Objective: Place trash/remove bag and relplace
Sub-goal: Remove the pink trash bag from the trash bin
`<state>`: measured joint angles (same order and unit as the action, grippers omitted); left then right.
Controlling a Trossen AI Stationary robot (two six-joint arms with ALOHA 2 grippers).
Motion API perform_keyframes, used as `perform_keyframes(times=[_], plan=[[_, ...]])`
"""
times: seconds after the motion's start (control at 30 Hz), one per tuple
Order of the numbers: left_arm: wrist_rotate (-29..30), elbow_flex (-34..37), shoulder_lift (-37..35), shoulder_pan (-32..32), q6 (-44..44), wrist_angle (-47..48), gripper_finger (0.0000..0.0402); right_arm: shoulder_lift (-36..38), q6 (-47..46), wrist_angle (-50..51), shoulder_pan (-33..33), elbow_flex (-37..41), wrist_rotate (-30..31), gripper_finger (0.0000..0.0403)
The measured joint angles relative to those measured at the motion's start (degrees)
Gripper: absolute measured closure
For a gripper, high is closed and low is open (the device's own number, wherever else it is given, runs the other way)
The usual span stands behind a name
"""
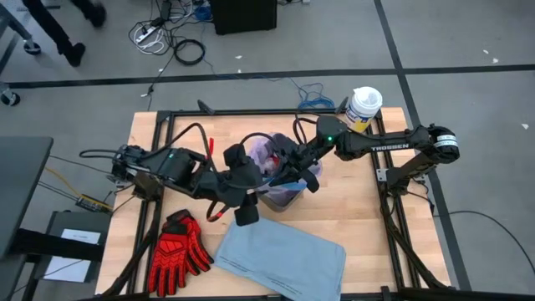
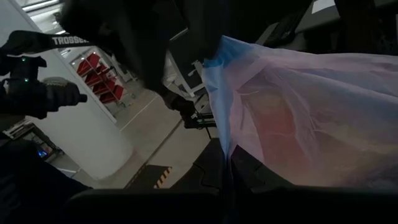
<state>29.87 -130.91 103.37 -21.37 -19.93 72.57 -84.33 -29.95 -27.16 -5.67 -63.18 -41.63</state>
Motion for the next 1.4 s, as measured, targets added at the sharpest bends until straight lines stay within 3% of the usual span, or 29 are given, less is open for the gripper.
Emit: perform_keyframes(times=[0.2, 0.6, 0.8, 1.0, 1.17, 1.4], plan=[[-2.33, 0.00, -0.08, 0.02, -4.51, 8.11, 0.0273, 0.00, 0.19, 0.05, -0.11, 0.00, 0.32, 0.0403], [-1.07, -0.17, -0.11, 1.19, -6.21, 8.42, 0.0392, -0.02, 1.15, 0.32, -0.15, 0.00, 1.09, 0.0403], [5.19, -0.20, -0.35, 1.05, -1.91, 8.21, 0.0398, -0.02, 2.59, 2.12, -0.15, 0.00, 2.23, 0.0403], [9.41, -0.71, -0.87, 1.01, 0.14, 6.67, 0.0400, -0.02, 8.04, 10.73, -0.15, 0.00, 5.19, 0.0403], [11.51, -3.78, -0.98, 0.63, 4.95, 0.52, 0.0400, -0.02, 9.53, 12.51, -0.15, 0.00, 6.03, 0.0403], [21.73, -3.91, -3.51, -1.32, 12.74, -9.05, 0.0401, 0.04, 10.62, 14.23, -0.15, -0.04, 7.61, 0.0403]])
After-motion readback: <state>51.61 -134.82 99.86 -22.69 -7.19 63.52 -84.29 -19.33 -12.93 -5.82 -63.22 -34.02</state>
